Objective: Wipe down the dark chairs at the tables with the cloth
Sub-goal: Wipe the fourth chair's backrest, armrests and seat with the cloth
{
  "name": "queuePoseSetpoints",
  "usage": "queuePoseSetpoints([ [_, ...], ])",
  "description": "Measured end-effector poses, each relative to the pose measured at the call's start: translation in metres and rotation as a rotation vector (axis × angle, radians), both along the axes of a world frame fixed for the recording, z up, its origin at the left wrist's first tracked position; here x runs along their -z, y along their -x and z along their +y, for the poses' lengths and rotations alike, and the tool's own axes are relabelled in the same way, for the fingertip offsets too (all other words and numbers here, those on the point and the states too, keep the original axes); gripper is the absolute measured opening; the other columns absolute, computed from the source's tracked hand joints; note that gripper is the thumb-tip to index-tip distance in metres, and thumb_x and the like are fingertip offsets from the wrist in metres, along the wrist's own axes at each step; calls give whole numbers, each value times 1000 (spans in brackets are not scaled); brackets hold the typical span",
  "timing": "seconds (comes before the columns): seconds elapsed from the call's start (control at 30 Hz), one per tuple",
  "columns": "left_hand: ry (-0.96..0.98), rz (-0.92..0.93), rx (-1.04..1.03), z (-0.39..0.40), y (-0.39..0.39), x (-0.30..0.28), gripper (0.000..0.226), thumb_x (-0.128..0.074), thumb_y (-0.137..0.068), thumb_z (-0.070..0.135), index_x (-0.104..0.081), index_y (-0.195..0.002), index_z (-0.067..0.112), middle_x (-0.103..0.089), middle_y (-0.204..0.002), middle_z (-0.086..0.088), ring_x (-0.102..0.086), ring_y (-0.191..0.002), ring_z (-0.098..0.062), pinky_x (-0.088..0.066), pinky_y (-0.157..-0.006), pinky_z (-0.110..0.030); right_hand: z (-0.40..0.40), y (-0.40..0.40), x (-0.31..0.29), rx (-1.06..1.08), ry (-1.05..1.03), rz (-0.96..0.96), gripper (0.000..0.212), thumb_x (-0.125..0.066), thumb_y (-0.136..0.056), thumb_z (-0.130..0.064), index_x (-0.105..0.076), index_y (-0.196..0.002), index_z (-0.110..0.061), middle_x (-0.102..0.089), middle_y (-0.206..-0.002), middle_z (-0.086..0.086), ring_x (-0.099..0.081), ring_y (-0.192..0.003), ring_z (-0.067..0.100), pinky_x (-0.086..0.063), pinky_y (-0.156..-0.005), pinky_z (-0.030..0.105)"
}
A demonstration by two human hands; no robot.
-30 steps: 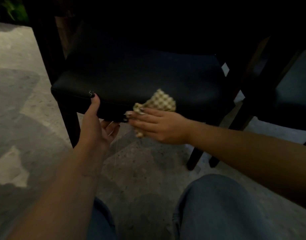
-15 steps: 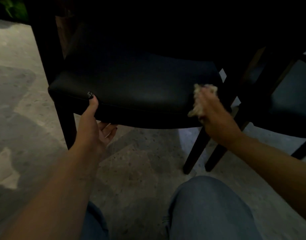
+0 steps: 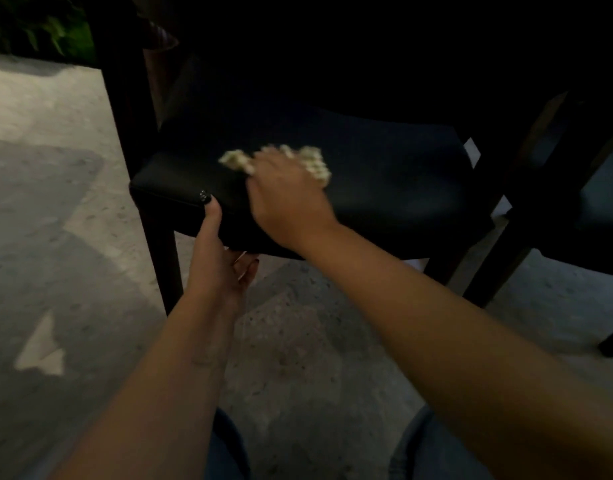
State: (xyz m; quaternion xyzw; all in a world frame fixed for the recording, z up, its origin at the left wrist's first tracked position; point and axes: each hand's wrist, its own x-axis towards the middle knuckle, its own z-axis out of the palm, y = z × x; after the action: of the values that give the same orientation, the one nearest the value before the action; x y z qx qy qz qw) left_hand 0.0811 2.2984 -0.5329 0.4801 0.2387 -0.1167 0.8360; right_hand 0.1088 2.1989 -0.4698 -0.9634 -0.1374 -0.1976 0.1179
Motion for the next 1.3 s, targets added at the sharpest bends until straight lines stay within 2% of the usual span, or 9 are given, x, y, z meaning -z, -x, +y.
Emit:
queuePoseSetpoints([
  [0.2, 40, 14, 43, 11, 3, -3, 62, -54, -81, 71, -59, -125, 27, -70, -112, -5, -67, -103, -25, -48, -85, -40, -9, 5, 7, -143, 74, 39, 41, -43, -93, -4, -50, -132, 1, -46, -142, 16, -32, -140, 27, -18, -117, 35],
  [0.37, 6, -18, 62, 11, 3, -11, 52, -48, -87, 68, -54, -120, 29, -66, -112, -5, -66, -100, -27, -46, -89, -43, -77, 42, 10, -106, 23, 12, 43, -50, -85, 6, -53, -128, 7, -50, -137, 22, -42, -134, 33, -28, -115, 37],
  [0.53, -340, 22, 57, -8, 12, -27, 73, -35, -94, 65, -30, -150, 19, -49, -143, -6, -52, -122, -26, -34, -108, -46, -95, 54, 6, -47, -121, 97, 44, -49, -92, 0, -47, -135, 2, -45, -144, 16, -36, -138, 26, -17, -114, 22],
  [0.63, -510, 24, 68, -26, 23, -42, 82, -41, -97, 52, -5, -154, 5, -33, -154, -13, -34, -139, -31, -26, -116, -43, -92, 59, -1, 39, -437, 117, 32, -46, -96, -7, -59, -125, -3, -61, -124, 12, -56, -113, 13, -35, -99, 14],
  [0.73, -629, -179, 109, -42, 52, -55, 80, -45, -98, 41, 2, -155, 11, -19, -161, -9, -20, -147, -25, -19, -119, -39, -94, 77, -7, 148, -731, 105, 20, -47, -97, -12, -64, -94, -2, -61, -76, 0, -53, -66, -4, -42, -63, 11],
  [0.83, -770, -403, 205, -55, 77, -68, 68, -46, -99, 38, -14, -155, 17, -15, -162, -3, -14, -148, -17, -11, -121, -35, -105, 106, -9, 247, -979, 79, 22, -50, -97, -15, -63, -82, -7, -66, -77, 10, -55, -67, 2, -45, -62, 21],
  [0.97, -963, -684, 412, -81, 85, -90, 64, -52, -97, 34, -24, -153, 19, -25, -158, 2, -23, -144, -12, -17, -111, -18, -139, 138, -16, 417, -1286, -39, 33, -50, -97, -13, -61, -68, -24, -64, -61, -15, -57, -60, -4, -44, -56, 14],
  [1.17, -1258, -1111, 811, -144, 51, -102, 64, -51, -98, 33, -21, -153, 20, -18, -161, 2, -13, -147, -9, -12, -112, -19, -208, 145, -34, 662, -1880, -121, 23, -45, -98, -16, -66, -104, -8, -72, -84, 3, -70, -64, 9, -52, -48, 18],
  [1.3, -1574, -1405, 1033, -181, 2, -92, 66, -49, -98, 35, -21, -153, 14, -17, -162, -4, -8, -149, -15, -9, -118, -28, -239, 130, -28, 688, -1860, -119, 26, -44, -98, -21, -65, -109, -11, -70, -98, 8, -70, -67, 9, -51, -50, 17],
])
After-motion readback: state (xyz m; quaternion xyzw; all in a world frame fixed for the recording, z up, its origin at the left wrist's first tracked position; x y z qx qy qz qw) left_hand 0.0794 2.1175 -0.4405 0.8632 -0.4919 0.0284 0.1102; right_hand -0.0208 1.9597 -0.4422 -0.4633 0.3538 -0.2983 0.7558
